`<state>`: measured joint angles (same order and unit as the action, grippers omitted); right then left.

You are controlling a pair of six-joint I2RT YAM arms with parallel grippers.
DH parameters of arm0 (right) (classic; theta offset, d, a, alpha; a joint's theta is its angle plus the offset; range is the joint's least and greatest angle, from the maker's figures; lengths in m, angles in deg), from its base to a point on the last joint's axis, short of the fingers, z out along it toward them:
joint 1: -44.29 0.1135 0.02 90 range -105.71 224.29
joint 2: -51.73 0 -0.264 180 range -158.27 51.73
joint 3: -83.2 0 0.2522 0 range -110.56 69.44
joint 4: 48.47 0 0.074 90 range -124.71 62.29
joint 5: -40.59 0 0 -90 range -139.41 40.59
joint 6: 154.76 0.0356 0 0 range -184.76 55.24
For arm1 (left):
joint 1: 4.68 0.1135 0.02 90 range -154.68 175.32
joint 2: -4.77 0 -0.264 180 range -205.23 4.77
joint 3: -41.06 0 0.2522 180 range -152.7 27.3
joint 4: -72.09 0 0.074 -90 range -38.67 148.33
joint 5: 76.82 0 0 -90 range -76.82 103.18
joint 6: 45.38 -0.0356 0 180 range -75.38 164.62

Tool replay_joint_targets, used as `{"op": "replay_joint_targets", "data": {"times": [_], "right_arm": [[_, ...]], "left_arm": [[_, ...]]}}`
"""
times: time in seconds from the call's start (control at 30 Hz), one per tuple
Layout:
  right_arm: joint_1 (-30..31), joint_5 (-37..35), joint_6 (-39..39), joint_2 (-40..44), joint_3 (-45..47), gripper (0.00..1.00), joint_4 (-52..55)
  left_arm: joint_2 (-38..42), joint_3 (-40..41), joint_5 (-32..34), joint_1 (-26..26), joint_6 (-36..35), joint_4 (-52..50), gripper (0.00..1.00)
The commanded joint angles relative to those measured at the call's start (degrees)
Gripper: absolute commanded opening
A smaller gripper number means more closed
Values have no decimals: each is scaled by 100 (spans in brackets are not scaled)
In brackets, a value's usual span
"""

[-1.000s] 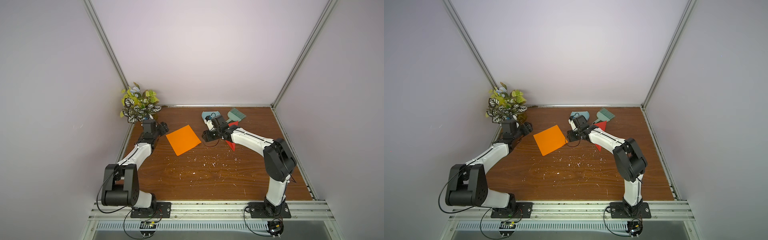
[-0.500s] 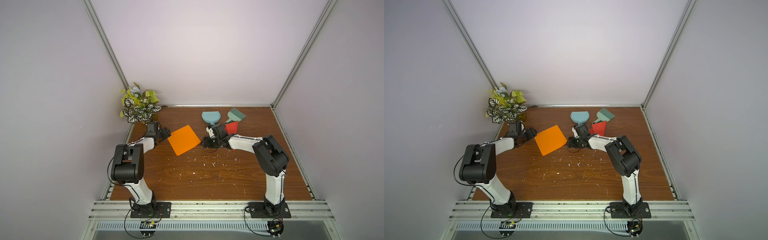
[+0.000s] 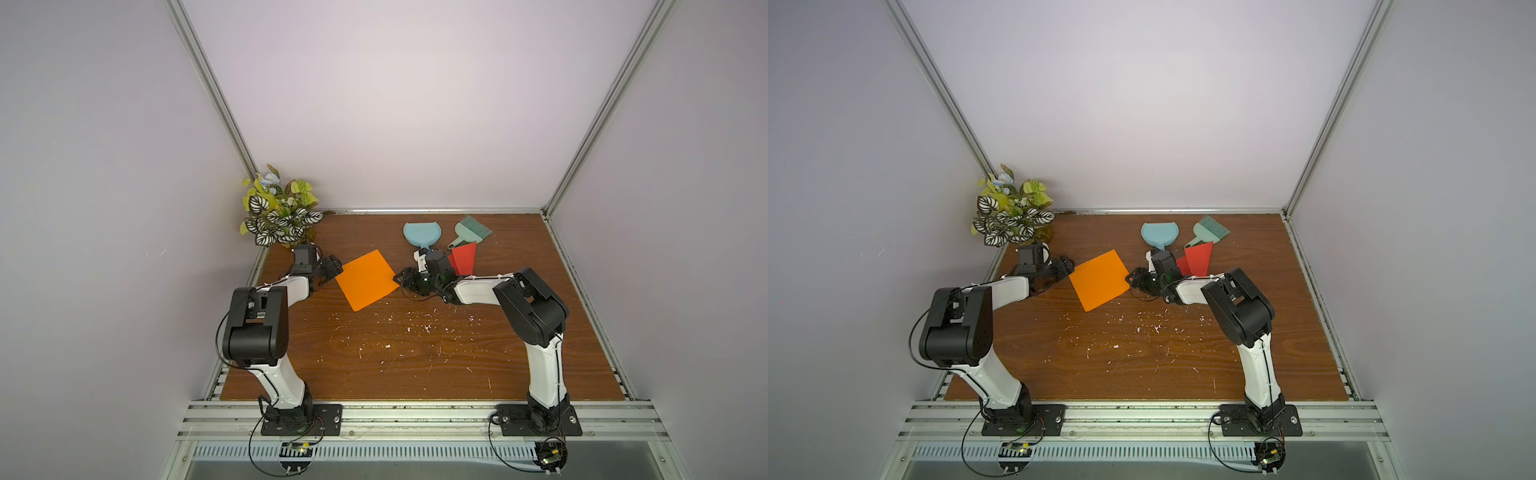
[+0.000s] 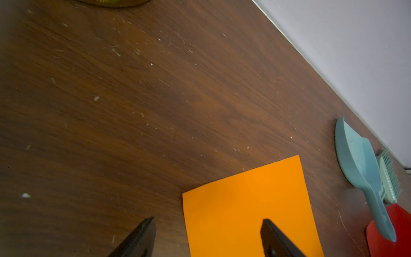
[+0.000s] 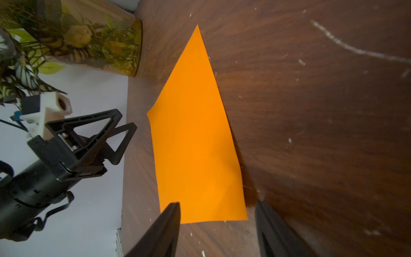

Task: Fold the square paper diagonally
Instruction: Pick up the paper from the center of the board.

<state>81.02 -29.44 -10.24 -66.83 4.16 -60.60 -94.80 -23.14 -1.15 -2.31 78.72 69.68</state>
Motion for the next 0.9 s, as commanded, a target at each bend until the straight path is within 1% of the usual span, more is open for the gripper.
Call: {"op": "replay_joint_targets", "data": {"times": [0.0,0.17,0.33,0.47,0.53,0.57,0.63,0.7,0.8,0.87], "right_arm": [[12,78,464,-166,160,60,-146],[23,103,742,-324,155,59,-382],[41,130,949,-481,155,52,-619],[69,139,962,-537,117,40,-724],[73,153,877,-524,86,30,-725],[73,129,803,-489,64,23,-697],[77,94,511,-399,-51,11,-482],[74,-4,-19,-265,-270,0,-32],[63,-99,-925,5,-623,0,592],[44,-63,-1714,142,-1054,0,1305]], "left_arm": [[221,58,25,79,-9,25,78],[347,77,50,88,-9,-9,78],[507,152,40,80,-18,27,78],[657,196,26,75,-79,67,78],[739,192,0,79,-142,94,78],[780,182,-49,82,-195,117,78],[881,138,-150,79,-332,149,78],[1042,82,-260,81,-502,190,78],[1298,-113,-562,79,-851,227,77],[1455,-315,-851,76,-1067,183,77]]}}
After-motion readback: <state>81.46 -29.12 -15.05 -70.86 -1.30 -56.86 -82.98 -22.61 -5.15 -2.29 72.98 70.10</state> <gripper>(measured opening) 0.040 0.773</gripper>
